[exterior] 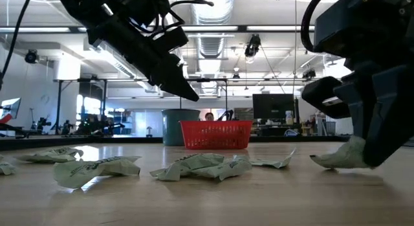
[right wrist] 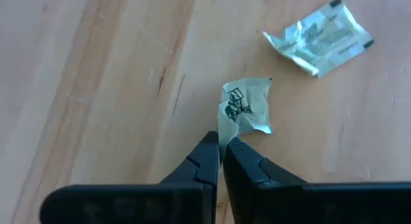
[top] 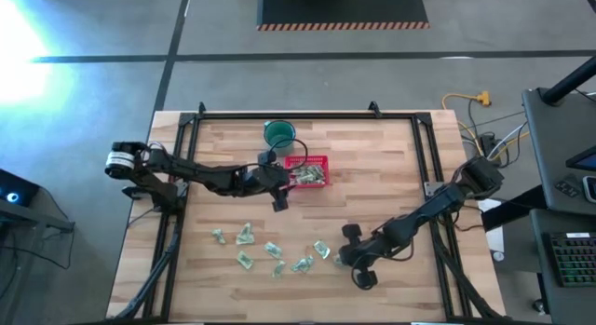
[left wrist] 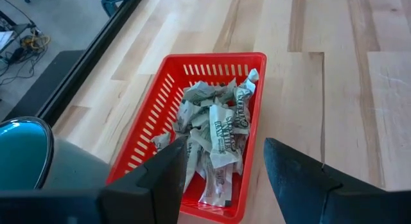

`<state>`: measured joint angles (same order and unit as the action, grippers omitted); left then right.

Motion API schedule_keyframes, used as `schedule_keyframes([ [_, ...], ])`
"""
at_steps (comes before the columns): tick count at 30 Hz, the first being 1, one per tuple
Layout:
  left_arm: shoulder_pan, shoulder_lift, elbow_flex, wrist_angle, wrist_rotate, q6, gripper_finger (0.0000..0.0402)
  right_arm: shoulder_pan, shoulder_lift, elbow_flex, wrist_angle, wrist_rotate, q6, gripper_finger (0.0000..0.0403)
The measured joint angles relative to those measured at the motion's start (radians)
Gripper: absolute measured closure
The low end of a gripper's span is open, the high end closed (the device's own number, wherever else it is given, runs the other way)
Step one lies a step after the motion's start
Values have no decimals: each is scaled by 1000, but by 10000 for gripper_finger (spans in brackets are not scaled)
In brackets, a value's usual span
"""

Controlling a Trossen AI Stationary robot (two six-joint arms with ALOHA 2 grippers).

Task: Pick and place items into bin
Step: Put the light green stevia packet into the red bin

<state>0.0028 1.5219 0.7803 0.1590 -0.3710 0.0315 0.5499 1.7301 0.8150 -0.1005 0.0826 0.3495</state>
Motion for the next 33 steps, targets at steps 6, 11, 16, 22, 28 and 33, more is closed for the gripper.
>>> schedule_keyframes([
  [6,0,0,0,-12,0,0,211,-3,-63,2,-40,75,-65,394],
  [11,0,0,2,-12,0,0,211,-21,-149,27,-138,301,-145,394],
  [16,0,-3,8,-13,0,0,211,-62,-215,29,-124,660,-259,394],
  [22,-11,-29,6,-27,0,0,211,-200,-228,29,-73,737,-359,394],
  [28,-24,-33,4,-90,1,0,211,-378,-179,29,36,576,-442,394],
  [33,-24,-34,5,-130,0,0,211,-508,-135,28,134,450,-482,394],
])
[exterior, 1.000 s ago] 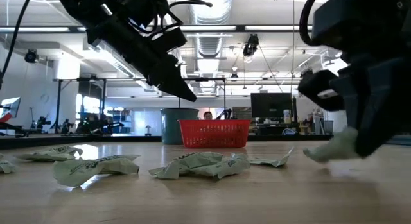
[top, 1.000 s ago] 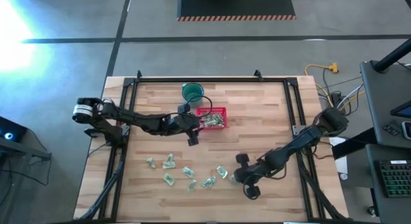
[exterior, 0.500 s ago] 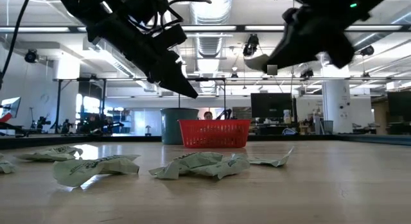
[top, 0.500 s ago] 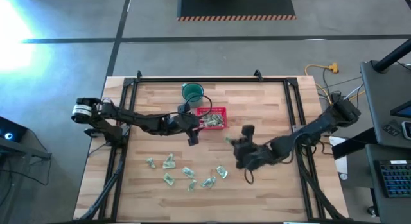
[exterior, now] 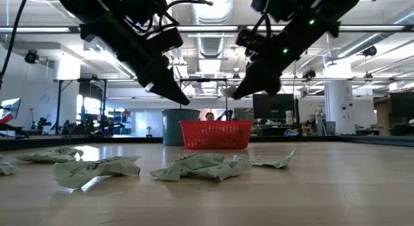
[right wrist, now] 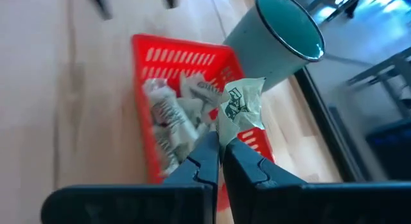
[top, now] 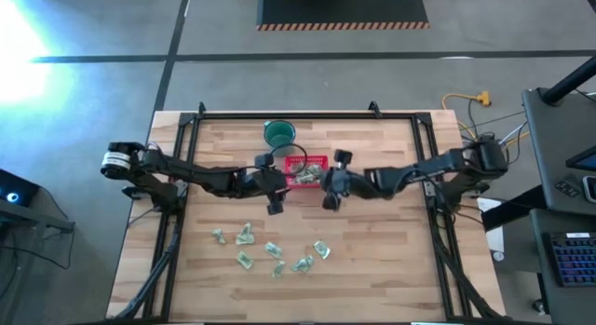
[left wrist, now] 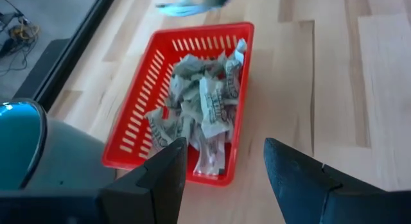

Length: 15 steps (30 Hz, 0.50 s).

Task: Pick and place items into bin
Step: Put the light green stevia packet into the red bin

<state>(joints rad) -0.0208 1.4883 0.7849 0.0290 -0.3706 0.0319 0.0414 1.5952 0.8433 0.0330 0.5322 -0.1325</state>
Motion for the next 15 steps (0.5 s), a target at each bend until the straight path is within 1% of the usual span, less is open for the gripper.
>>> schedule_keyframes([
  [3,0,-3,0,-22,0,0,211,-64,18,0,34,-66,15,394],
  [6,0,-4,0,-23,0,0,211,-109,35,0,49,-91,39,392],
  [8,0,-5,0,-23,0,0,211,-126,43,0,49,-117,37,383],
  [11,0,-5,0,-25,0,0,211,-140,45,0,53,-190,28,357],
  [15,-1,-6,0,-45,0,0,211,-143,43,0,55,-200,28,309],
])
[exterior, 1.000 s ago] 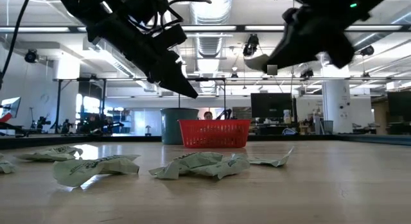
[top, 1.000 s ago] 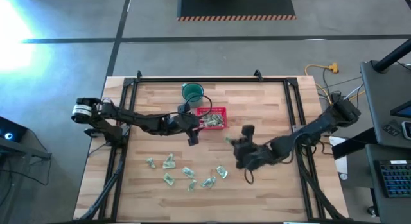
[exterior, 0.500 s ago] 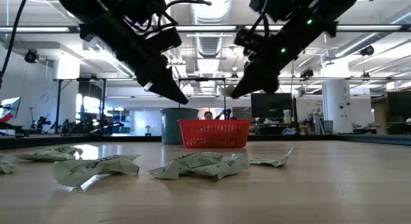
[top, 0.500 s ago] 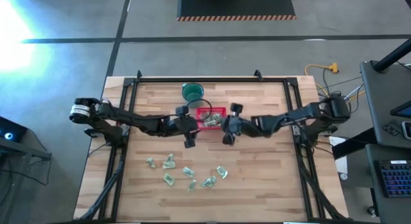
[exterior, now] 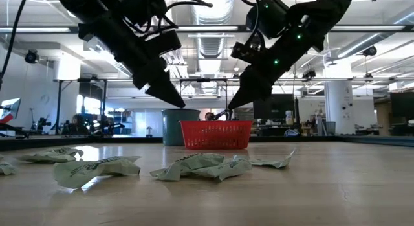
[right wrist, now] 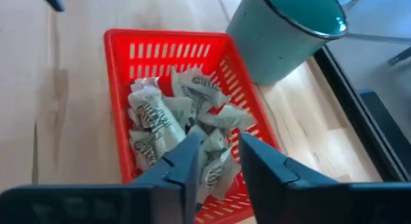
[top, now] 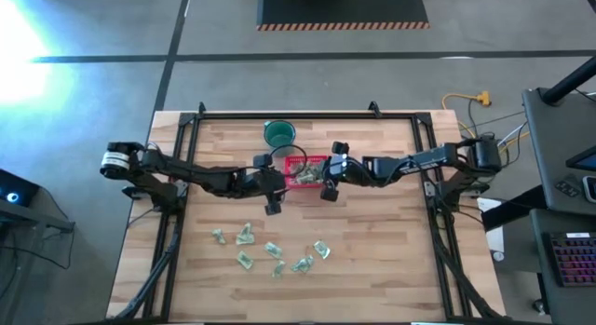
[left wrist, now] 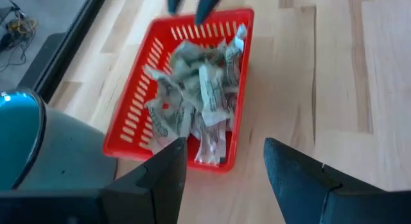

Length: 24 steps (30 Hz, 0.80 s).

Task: Pick and place items into bin
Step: Put the light green stevia packet into the red bin

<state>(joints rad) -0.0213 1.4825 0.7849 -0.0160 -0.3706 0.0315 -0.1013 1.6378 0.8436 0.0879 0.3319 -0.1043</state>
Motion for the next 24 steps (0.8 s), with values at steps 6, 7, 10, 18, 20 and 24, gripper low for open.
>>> schedule_keyframes([
  [6,-22,0,0,-159,104,-22,211,6,-14,0,-1,3,-11,257],
  [7,-26,0,0,-182,137,-29,211,9,-14,0,-1,2,-20,253],
  [10,-42,0,0,-231,227,-82,211,23,-14,0,-3,-4,-52,248],
  [18,-122,0,0,-238,273,-184,211,31,-14,0,-1,-54,-154,262],
  [20,-147,0,0,-248,272,-234,211,31,-14,0,-1,-54,-167,267],
  [24,-196,0,0,-342,269,-365,212,31,-14,0,3,-54,-191,274],
])
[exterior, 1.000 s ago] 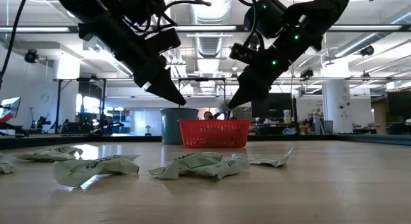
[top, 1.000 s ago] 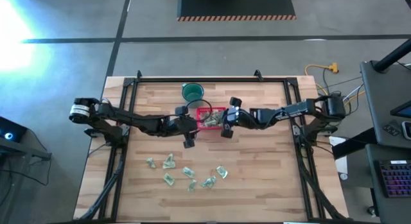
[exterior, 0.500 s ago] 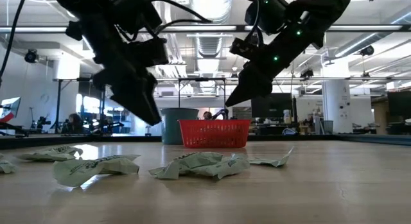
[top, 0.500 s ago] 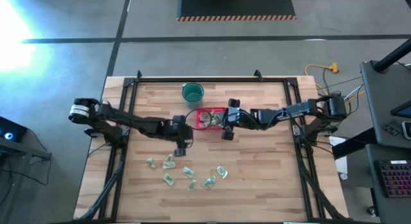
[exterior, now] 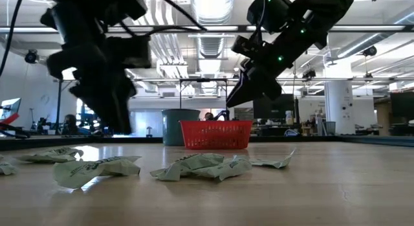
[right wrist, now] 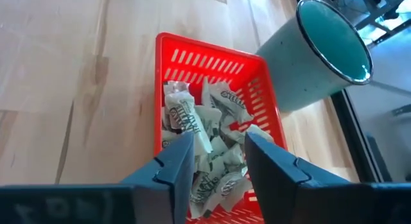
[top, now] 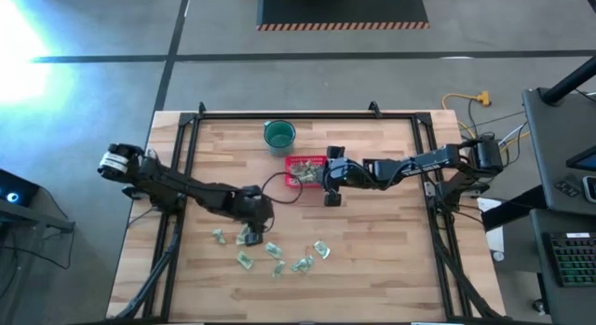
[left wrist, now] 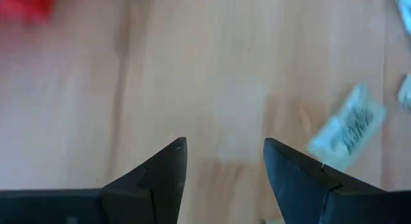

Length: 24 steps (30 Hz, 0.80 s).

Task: Pick and place items into bin
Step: Put the light green stevia packet into the red bin

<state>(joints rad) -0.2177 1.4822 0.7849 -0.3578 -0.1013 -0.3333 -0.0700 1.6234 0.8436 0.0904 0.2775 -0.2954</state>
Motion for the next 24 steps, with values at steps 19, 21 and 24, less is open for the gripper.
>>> schedule_keyframes([
  [19,-53,-6,24,-326,-11,-499,212,0,0,0,55,-20,-42,285],
  [21,-53,-6,24,-324,-11,-499,212,0,0,0,55,-23,-45,288],
  [24,-53,-6,24,-324,-9,-500,212,0,-1,0,55,-24,-45,291],
])
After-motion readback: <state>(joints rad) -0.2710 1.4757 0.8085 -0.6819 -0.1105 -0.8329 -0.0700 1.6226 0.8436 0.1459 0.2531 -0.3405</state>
